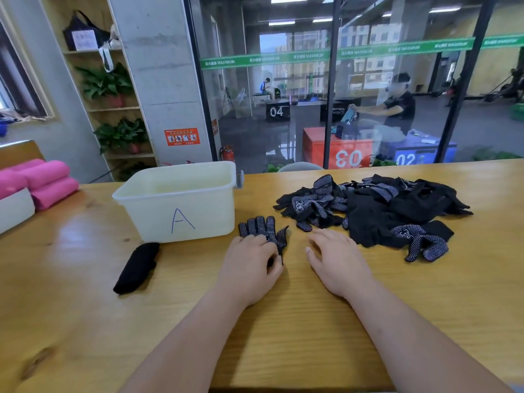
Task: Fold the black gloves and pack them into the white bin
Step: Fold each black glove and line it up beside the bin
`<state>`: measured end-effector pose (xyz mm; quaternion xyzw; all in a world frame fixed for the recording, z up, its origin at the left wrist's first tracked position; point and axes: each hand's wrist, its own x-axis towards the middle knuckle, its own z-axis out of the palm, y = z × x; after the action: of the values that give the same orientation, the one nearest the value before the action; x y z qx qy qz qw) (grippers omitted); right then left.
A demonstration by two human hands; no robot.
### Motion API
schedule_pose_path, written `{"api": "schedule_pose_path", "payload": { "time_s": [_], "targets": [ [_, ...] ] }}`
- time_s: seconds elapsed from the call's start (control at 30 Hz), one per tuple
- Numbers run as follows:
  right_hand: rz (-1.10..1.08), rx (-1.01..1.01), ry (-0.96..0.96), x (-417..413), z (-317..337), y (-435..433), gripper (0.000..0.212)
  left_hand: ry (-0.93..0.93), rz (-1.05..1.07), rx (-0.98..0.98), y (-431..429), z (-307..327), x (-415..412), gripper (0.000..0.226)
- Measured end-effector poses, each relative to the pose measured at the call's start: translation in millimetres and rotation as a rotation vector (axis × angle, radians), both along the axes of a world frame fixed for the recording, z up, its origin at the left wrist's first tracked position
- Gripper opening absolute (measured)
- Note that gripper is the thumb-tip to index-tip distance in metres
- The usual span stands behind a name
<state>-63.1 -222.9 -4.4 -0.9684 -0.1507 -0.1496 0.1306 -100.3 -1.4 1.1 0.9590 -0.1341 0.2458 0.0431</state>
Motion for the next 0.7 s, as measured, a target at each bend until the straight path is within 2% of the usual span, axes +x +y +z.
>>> {"api": "schedule_pose_path", "payload": {
  "time_s": [0.07,0.1,0.2,0.27,0.43,0.5,0.57,0.63,0.7],
  "targets": [
    [0.022,-0.005,0.004,-0.8,1.4,0.7,0.051,-0.035,-0.030,-0.105,2.5,-6.0,-2.0,0.027],
    [0.043,-0.023,0.018,0.0,1.4,1.2,0.053,-0.020,-0.041,-0.138,3.1,-7.1,-1.7,0.031],
    [0.096,-0.111,0.095,5.9,-2.1,2.4,0.064,0.215,-0.035,-0.141,2.7,-7.2,2.0,0.055],
    [0.099,-0.138,0.147,9.4,-3.7,2.6,0.069,0.338,-0.029,-0.117,2.5,-7.3,5.4,0.061],
    [0.086,-0.118,0.094,5.3,-2.1,3.0,0.060,0.344,-0.026,-0.093,3.3,-10.5,8.5,0.060],
    [0.009,-0.101,0.007,3.0,-0.7,3.5,0.055,0.337,-0.045,-0.085,4.1,-12.0,8.7,0.058],
    [-0.170,-0.117,-0.030,1.3,0.0,1.0,0.058,0.362,-0.068,-0.090,4.7,-11.5,9.0,0.057],
    [-0.315,-0.112,0.060,1.9,-0.9,-4.2,0.064,0.375,-0.085,-0.088,5.4,-11.2,9.9,0.057],
    [-0.349,-0.106,0.137,2.0,-3.1,-7.4,0.066,0.353,-0.098,-0.079,5.6,-11.8,10.7,0.058]
  ]
}}
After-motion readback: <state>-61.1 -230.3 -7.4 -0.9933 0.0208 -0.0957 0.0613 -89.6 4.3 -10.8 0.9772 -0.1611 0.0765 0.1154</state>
